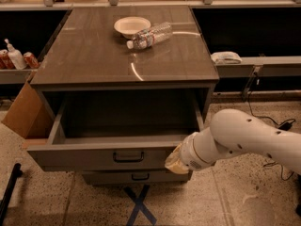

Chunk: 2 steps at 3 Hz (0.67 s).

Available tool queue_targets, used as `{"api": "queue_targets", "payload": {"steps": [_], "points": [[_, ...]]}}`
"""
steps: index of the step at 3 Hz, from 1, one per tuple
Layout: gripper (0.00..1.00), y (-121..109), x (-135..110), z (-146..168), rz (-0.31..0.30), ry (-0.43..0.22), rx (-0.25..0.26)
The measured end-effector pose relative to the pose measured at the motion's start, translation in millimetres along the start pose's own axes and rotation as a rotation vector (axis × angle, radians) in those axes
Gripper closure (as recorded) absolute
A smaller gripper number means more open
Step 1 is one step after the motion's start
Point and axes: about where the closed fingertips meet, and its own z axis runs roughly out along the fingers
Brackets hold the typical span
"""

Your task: Close top drawer

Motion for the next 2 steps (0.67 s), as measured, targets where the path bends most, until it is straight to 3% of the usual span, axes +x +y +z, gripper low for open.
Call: {"api": "queue_targets", "payload": {"steps": [1,2], "points": [[1.0,0,0,0,0.0,0.0,0.001],[1.0,-10,15,12,-0.022,-0.034,0.036]]}}
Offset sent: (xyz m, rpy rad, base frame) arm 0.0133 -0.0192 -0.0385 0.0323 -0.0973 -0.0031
